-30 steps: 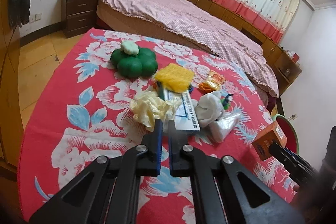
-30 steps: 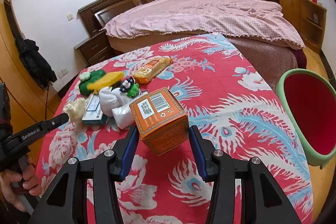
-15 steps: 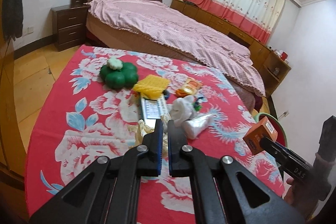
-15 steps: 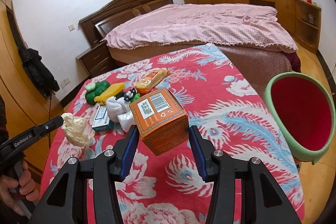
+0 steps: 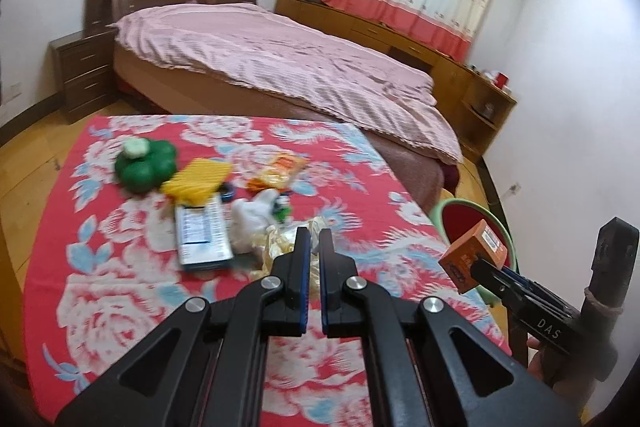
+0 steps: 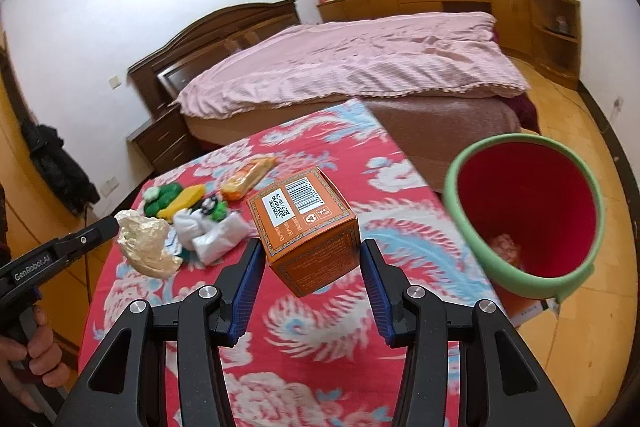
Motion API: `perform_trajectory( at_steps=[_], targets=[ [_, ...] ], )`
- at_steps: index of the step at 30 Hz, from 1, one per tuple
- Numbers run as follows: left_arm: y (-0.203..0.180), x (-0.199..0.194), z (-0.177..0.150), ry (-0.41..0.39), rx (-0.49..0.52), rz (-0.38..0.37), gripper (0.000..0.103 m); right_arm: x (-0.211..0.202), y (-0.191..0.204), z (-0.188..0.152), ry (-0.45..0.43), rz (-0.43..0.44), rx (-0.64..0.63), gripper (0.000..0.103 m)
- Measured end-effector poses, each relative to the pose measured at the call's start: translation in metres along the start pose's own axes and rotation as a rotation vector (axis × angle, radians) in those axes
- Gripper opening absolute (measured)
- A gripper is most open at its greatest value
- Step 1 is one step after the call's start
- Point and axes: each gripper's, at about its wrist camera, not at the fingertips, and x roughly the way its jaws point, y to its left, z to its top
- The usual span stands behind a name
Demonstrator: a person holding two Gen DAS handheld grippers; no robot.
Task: Collect trash
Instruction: 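Carry the crumpled plastic and orange box over the green-rimmed red bucket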
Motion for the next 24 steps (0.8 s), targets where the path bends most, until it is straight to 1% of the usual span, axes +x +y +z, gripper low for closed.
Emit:
perform_trajectory(
  at_steps=[2, 3, 4, 9, 12, 14, 18, 24],
  targets=[
    [-0.013, 0.007, 0.003, 0.010, 0.025, -0.018, 0.002, -0.004, -0.011, 0.001, -0.007, -0.017, 0.022, 0.050],
    [-0.020, 0.011, 0.004, 0.015, 0.037, -0.026, 0.002, -0.006, -0.017, 0.001, -0.010, -0.028, 0.033, 0.046],
    [-0.026, 0.013, 0.005, 0.019, 0.047, -0.034, 0.002, -0.007, -0.021, 0.002, -0.011, -0.036, 0.039, 0.036],
    [-0.058, 0.033, 0.010, 0.053, 0.089, -0.090, 0.002, -0.014, -0.049, 0.003, -0.026, -0.079, 0.088, 0.036],
    [-0.077, 0.044, 0.012, 0.066, 0.117, -0.111, 0.002, -0.015, -0.063, 0.003, -0.028, -0.090, 0.112, 0.036],
    [-0.083, 0.049, 0.013, 0.073, 0.123, -0.118, 0.002, -0.015, -0.071, 0.002, -0.023, -0.087, 0.124, 0.036],
    [-0.091, 0.059, 0.011, 0.088, 0.130, -0.115, 0.002, -0.017, -0.079, -0.001, -0.017, -0.091, 0.136, 0.036],
    [-0.086, 0.068, 0.002, 0.117, 0.131, -0.086, 0.002, -0.013, -0.080, -0.004, 0.006, -0.080, 0.144, 0.036]
  ],
)
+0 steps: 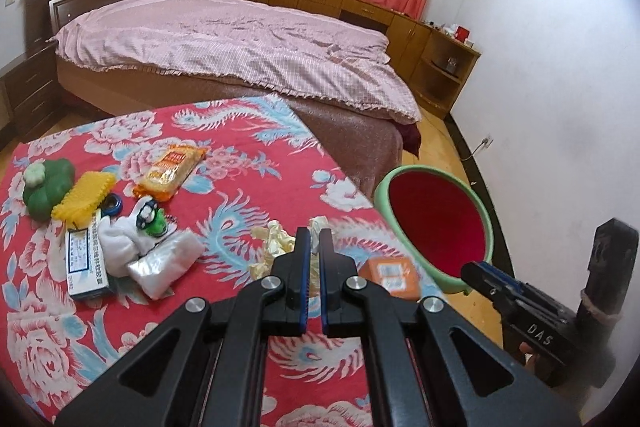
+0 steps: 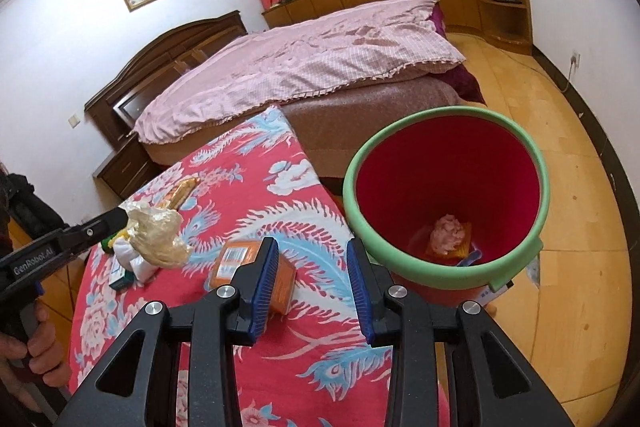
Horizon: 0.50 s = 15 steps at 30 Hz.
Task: Collect trash
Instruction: 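Carry the crumpled plastic and orange box over the green-rimmed red bucket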
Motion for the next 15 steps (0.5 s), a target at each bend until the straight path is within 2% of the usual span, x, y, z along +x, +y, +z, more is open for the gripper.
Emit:
perform_trajectory(
  at_steps=[8, 12, 15],
  targets=[
    [0.017, 0.011, -0.020, 0.059, -0.009, 0.037, 0.003, 0.007, 0.009, -0.002, 0.016, 0.001, -0.020, 0.036],
    [0.019, 0.018, -0.027, 0.087, 0.005, 0.065, 0.037, 0.009, 0.011, -0.002, 0.022, -0.005, -0.023, 0.038],
    [0.018, 0.025, -0.032, 0.111, 0.021, 0.075, 0.042, 0.010, 0.012, -0.002, 0.023, -0.008, -0.023, 0.040]
  ],
)
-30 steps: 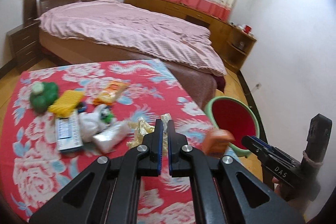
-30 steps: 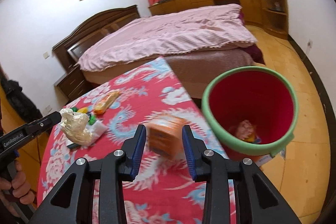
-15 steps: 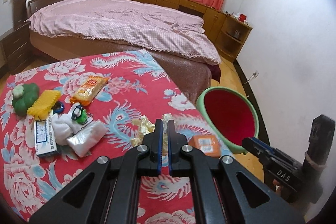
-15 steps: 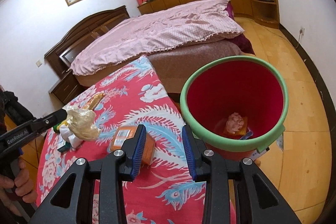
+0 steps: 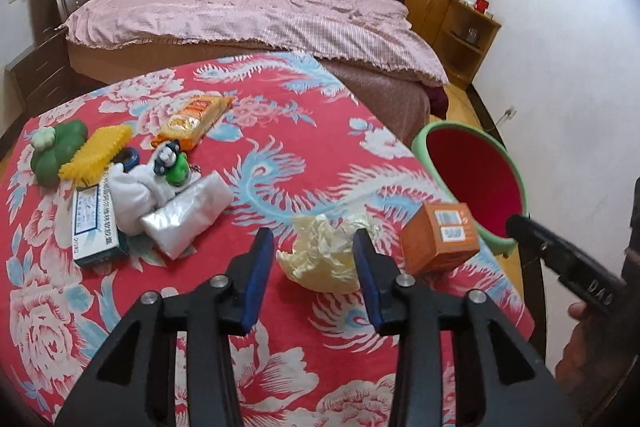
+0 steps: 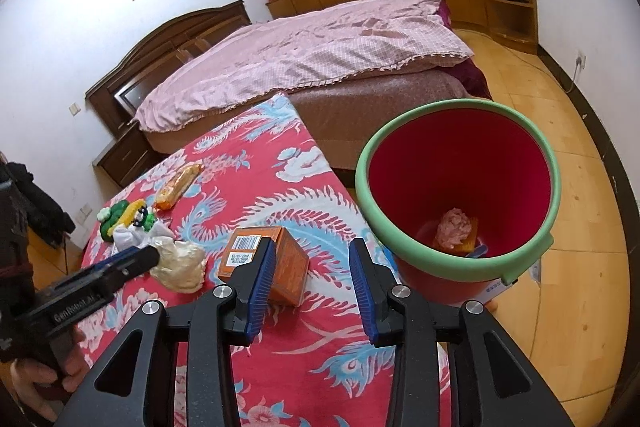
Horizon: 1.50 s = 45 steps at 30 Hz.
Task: Collect trash
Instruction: 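Carry the crumpled plastic and orange box over the green-rimmed red bucket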
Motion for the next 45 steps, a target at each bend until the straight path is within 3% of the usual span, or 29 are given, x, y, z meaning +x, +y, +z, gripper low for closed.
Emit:
perform_trajectory(
  at_steps=[12, 18, 21, 24, 26, 37, 45],
  targets=[
    [-0.003, 0.023, -0.012, 0.057, -0.010, -0.038, 0.043, 0.000, -0.001, -0.001, 0.004, -0.008, 0.001, 0.041],
    [-0.003, 0.016, -0.012, 0.031, 0.002, -0.049, 0.015, 0.003, 0.006, -0.003, 0.018, 0.001, -0.013, 0.042],
    [-0.001, 0.009, -0.010, 0.013, -0.006, -0.048, 0.013, 0.006, 0.010, -0.004, 0.026, 0.007, -0.019, 0.047],
    [0.004, 0.001, -0.007, -0.015, -0.011, -0.024, 0.012, 0.010, 0.017, -0.005, 0.039, 0.010, -0.032, 0.050],
    [0.011, -0.004, -0.005, -0.030, -0.029, -0.012, 0.012, 0.015, 0.022, -0.006, 0.051, 0.011, -0.042, 0.061],
    [0.041, -0.009, -0.004, -0.048, -0.107, 0.020, 0.012, 0.047, 0.050, -0.012, 0.114, -0.047, -0.120, 0.067],
    [0.042, -0.008, -0.007, -0.044, -0.109, 0.015, 0.012, 0.057, 0.055, -0.016, 0.132, -0.050, -0.136, 0.067]
  ],
)
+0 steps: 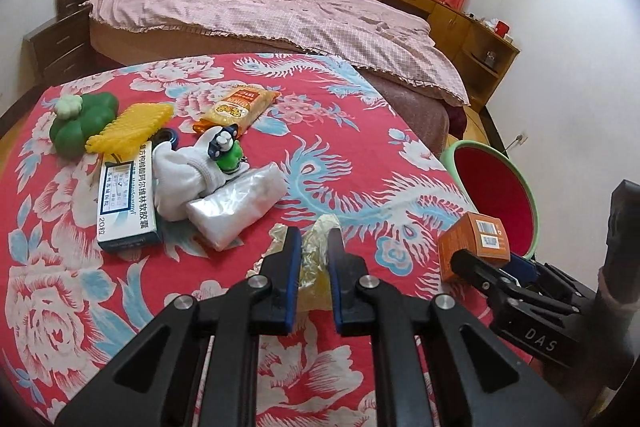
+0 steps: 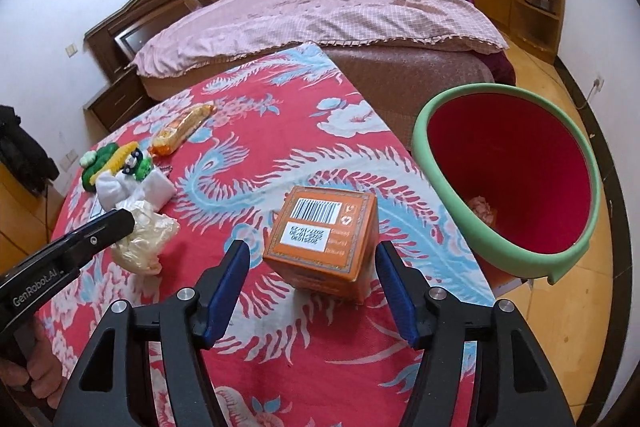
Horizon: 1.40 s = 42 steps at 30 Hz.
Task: Collect trash
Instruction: 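Carry the crumpled plastic and orange box over the green-rimmed red bucket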
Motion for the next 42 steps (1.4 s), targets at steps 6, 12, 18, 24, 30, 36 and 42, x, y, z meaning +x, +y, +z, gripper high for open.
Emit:
perform_trajectory(
  at_steps=[6, 12, 18, 24, 30, 36, 42],
  targets=[
    [0.000, 0.000, 0.000, 0.001, -0.002, 0.000, 0.012, 0.001, 0.001, -0.001, -0.008, 0.006, -0.007, 0.066],
    [0.000, 0.001, 0.000, 0.002, 0.001, 0.000, 0.012, 0.002, 0.001, -0.001, -0.010, 0.013, -0.016, 0.056],
    [-0.001, 0.002, -0.001, 0.003, 0.002, 0.001, 0.012, 0.002, 0.001, -0.002, -0.012, 0.017, -0.014, 0.056],
    [-0.001, 0.001, 0.000, 0.002, 0.001, 0.001, 0.012, 0.001, 0.000, -0.001, -0.012, 0.022, -0.009, 0.055],
    [-0.004, 0.001, 0.001, 0.001, 0.009, 0.001, 0.012, -0.009, -0.006, 0.001, -0.036, 0.033, 0.006, 0.055],
    [-0.017, 0.001, 0.007, -0.006, 0.036, -0.009, 0.012, -0.020, -0.020, 0.006, -0.068, 0.020, 0.033, 0.055],
    [-0.039, 0.006, 0.017, -0.007, 0.067, -0.036, 0.012, -0.033, -0.049, 0.012, -0.108, -0.015, 0.092, 0.055]
  ],
)
